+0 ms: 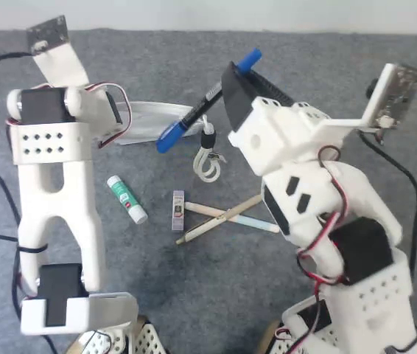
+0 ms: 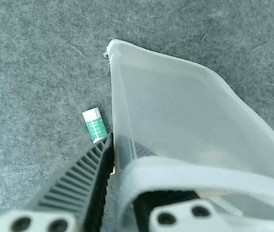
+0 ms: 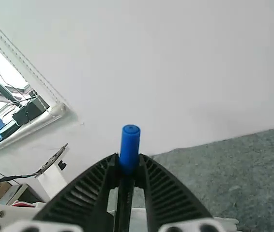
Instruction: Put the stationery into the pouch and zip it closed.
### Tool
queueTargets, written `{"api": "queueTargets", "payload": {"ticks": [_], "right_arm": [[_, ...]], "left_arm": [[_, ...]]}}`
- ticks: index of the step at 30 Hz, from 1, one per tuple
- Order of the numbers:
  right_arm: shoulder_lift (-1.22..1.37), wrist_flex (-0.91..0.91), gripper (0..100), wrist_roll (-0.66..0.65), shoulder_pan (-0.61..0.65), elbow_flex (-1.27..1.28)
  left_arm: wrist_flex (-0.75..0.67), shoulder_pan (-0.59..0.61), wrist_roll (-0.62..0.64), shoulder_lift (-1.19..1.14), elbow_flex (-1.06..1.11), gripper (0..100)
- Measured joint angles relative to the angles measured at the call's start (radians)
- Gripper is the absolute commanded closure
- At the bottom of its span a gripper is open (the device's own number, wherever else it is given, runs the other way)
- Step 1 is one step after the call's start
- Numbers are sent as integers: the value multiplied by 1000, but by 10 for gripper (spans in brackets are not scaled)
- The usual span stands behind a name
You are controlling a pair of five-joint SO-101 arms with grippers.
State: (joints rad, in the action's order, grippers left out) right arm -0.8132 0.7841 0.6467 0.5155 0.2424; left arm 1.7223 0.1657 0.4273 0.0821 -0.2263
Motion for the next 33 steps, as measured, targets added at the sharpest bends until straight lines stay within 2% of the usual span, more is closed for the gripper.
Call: {"api": "queueTargets", "payload": {"ticks": [9,20,24,33], "right_arm": [[0,-253,992,0,-2,166],[0,-311,992,-3,-2,209],[0,-397,992,-69,-2,270],[2,-468,992,-83,-2,315]], "left_arm": [[0,0,0,0,0,991],[0,0,0,0,0,991],[0,0,0,0,0,991],[0,0,0,0,0,991]]}}
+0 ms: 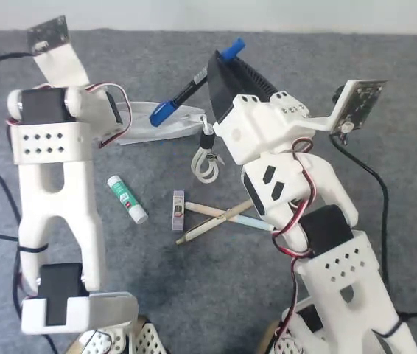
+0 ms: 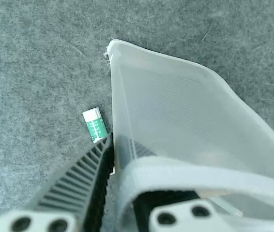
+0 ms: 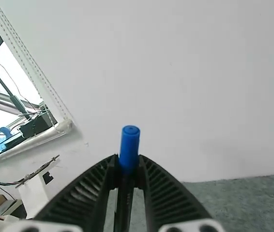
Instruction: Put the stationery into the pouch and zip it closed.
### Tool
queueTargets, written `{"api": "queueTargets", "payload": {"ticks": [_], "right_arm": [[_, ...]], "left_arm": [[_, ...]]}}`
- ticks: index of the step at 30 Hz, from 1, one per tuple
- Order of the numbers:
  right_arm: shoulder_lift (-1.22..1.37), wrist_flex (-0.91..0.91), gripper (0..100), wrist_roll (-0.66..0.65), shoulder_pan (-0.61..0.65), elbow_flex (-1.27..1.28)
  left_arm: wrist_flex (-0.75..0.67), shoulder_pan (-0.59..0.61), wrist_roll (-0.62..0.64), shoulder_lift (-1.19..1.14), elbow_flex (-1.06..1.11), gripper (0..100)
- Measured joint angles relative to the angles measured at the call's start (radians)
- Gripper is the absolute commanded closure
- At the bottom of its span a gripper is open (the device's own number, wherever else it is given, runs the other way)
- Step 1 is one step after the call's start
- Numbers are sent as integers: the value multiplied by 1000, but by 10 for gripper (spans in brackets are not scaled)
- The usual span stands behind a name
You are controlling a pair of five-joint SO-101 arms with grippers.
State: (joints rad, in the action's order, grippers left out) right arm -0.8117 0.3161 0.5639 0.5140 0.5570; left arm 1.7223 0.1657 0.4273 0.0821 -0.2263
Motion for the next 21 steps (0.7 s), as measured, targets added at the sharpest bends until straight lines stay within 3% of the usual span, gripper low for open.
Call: {"api": "queueTargets", "payload": {"ticks": [21], "right_arm": [[69,-3,992,-166,17,0]], "left_arm": [[0,0,0,0,0,991]]}}
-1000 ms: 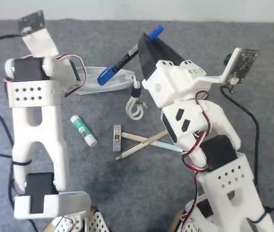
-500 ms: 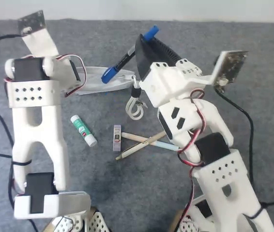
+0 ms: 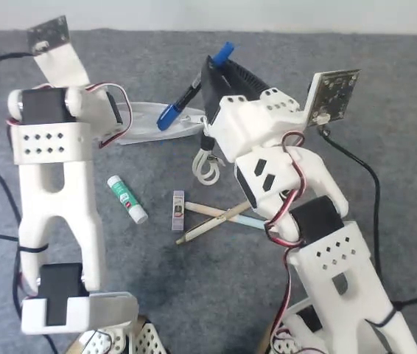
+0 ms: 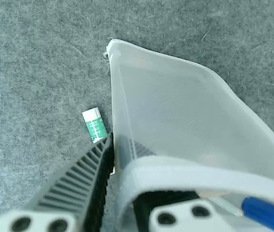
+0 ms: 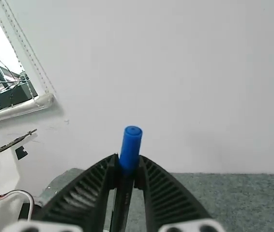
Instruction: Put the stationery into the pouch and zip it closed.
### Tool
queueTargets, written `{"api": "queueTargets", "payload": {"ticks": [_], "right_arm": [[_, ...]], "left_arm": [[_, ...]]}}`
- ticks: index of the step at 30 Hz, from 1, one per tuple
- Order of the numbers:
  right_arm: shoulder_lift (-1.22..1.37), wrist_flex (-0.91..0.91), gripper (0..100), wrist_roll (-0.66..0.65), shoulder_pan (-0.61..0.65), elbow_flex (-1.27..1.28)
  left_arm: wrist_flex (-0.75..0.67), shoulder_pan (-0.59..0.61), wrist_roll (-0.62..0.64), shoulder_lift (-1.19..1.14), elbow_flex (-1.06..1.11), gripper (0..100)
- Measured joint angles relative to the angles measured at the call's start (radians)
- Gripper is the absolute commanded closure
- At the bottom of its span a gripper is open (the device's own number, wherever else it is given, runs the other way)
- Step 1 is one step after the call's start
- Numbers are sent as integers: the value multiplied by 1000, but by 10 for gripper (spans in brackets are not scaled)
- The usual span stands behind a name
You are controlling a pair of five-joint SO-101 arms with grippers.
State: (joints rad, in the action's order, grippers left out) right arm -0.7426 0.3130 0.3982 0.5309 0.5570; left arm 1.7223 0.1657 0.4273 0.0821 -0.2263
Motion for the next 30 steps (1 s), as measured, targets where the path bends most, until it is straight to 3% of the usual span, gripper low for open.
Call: {"api": "queueTargets", "payload": {"ticks": [11,22,30], "right_arm": [[-2,-6,992,-199,101,71],[0,-176,992,-411,195,250],[0,-161,954,-446,199,253]], "left_arm": [[0,0,0,0,0,991],[0,0,0,0,0,991],[0,0,0,0,0,991]]}}
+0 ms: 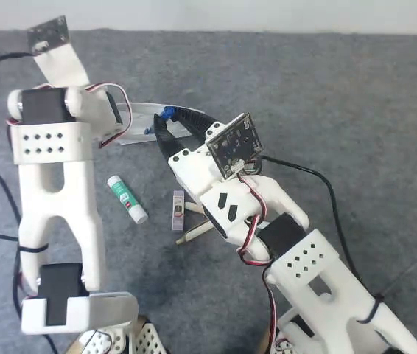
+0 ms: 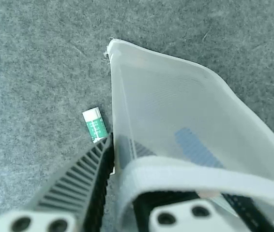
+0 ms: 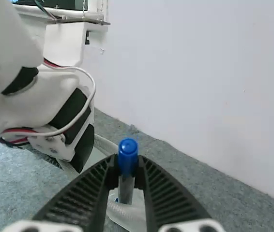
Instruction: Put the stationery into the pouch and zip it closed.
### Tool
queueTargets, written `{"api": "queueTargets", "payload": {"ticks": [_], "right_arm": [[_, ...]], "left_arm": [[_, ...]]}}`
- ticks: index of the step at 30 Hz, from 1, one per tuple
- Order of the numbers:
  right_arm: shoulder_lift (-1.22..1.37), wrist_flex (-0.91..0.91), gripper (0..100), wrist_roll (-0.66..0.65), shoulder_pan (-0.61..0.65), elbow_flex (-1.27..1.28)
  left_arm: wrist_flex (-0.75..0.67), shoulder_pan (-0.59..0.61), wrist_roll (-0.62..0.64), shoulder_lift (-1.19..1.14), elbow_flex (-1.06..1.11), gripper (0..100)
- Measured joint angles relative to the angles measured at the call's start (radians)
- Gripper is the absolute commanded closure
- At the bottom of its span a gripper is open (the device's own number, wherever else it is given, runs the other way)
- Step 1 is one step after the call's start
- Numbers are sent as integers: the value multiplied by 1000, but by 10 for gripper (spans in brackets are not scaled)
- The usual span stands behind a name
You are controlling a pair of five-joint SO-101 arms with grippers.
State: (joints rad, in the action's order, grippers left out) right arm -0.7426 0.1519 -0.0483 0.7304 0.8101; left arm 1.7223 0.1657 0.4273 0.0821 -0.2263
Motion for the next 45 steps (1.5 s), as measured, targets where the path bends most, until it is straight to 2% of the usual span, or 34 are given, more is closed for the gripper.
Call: {"api": "queueTargets", "payload": {"ticks": [3,10,17,20,27,37,45], "right_arm": [[0,25,885,0,0,0],[0,91,892,0,0,0],[0,327,895,3,2,-114],[0,445,896,58,2,-183],[0,623,896,98,2,-265],[0,694,896,101,2,-269],[78,718,896,160,3,-269]], "left_arm": [[0,0,0,0,0,991],[0,0,0,0,0,991],[0,0,0,0,0,991],[0,2,0,0,0,991],[0,92,11,-9,0,991],[0,230,95,-11,0,991],[-11,302,106,-11,0,991]]}}
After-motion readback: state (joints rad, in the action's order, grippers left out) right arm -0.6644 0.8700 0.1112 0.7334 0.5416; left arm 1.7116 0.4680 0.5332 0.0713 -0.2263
